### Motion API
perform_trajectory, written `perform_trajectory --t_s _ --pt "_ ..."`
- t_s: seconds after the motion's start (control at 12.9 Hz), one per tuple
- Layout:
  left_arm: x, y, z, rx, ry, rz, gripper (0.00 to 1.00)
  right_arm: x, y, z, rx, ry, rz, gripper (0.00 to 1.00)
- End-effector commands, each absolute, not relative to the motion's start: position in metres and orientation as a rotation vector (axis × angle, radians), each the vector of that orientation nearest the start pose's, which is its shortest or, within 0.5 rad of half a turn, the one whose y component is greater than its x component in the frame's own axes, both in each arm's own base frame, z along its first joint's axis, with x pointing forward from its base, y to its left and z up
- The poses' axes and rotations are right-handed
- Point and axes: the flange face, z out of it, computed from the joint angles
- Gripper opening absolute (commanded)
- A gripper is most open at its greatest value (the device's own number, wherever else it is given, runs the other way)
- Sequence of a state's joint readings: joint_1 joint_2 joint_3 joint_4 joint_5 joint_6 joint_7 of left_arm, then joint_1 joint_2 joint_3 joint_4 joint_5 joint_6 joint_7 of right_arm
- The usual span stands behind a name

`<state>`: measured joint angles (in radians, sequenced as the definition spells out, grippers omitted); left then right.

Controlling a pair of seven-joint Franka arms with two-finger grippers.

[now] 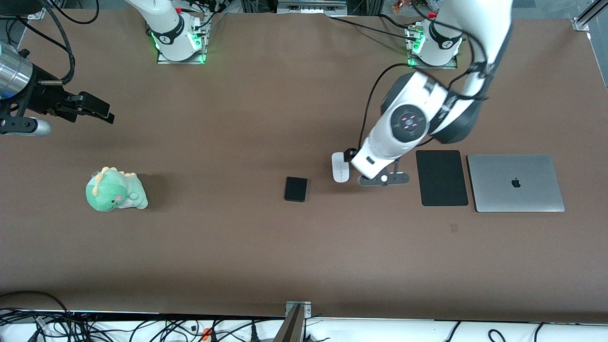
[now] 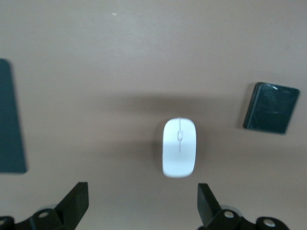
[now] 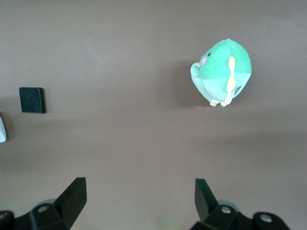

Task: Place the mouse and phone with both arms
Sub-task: 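Reach the left gripper down to the white mouse and grasp it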

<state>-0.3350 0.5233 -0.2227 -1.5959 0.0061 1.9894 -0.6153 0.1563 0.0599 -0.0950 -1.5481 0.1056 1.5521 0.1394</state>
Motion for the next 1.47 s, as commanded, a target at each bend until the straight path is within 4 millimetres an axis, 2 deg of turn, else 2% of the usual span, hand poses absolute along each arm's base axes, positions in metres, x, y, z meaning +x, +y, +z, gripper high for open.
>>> perform_trajectory --t_s 0.0,0.08,0.39,0.62,0.7,0.78,0.85,0.93,1.01,1.09,1.16,1.24,1.4 --pt "0.573 -0.370 0.279 -3.101 -0.126 0.174 1.00 0.565 0.045 0.604 -3.035 0.111 0.091 1.00" --pt "0.566 -0.379 0.263 -3.113 -0.117 0.155 1.00 0.566 0.045 0.603 -3.032 0.111 0.092 1.00" --pt "0.536 -0.385 0.207 -3.180 -0.107 0.064 1.00 0.566 0.046 0.602 -3.033 0.109 0.096 1.00" --pt "0.523 -0.395 0.175 -3.156 -0.099 0.032 1.00 0.565 0.050 0.600 -3.030 0.102 0.104 1.00" --pt "0.522 -0.397 0.171 -3.150 -0.108 0.004 1.00 0.565 0.053 0.601 -3.029 0.091 0.100 1.00" --pt "0.521 -0.397 0.169 -3.148 -0.106 -0.001 0.90 0.566 0.056 0.599 -3.028 0.084 0.103 1.00" --pt "0.522 -0.397 0.170 -3.148 -0.111 -0.003 0.59 0.564 0.067 0.599 -3.029 0.054 0.107 1.00" --pt "0.523 -0.397 0.174 -3.146 -0.111 -0.003 0.40 0.564 0.070 0.596 -3.030 0.047 0.117 1.00" --pt "0.527 -0.392 0.182 -3.141 -0.118 -0.006 0.33 0.565 0.070 0.594 -3.030 0.048 0.117 1.00" --pt "0.532 -0.386 0.193 -3.114 -0.126 0.014 0.33 0.567 0.071 0.590 -3.031 0.049 0.131 1.00" --pt "0.542 -0.372 0.216 -3.079 -0.146 0.034 0.33 0.567 0.074 0.587 -3.032 0.042 0.138 1.00" --pt "0.556 -0.350 0.243 -3.056 -0.134 0.063 0.33 0.569 0.079 0.584 -3.033 0.034 0.144 1.00" --pt "0.575 -0.300 0.279 -3.020 -0.046 0.144 0.34 0.573 0.089 0.577 -3.037 0.026 0.150 1.00"
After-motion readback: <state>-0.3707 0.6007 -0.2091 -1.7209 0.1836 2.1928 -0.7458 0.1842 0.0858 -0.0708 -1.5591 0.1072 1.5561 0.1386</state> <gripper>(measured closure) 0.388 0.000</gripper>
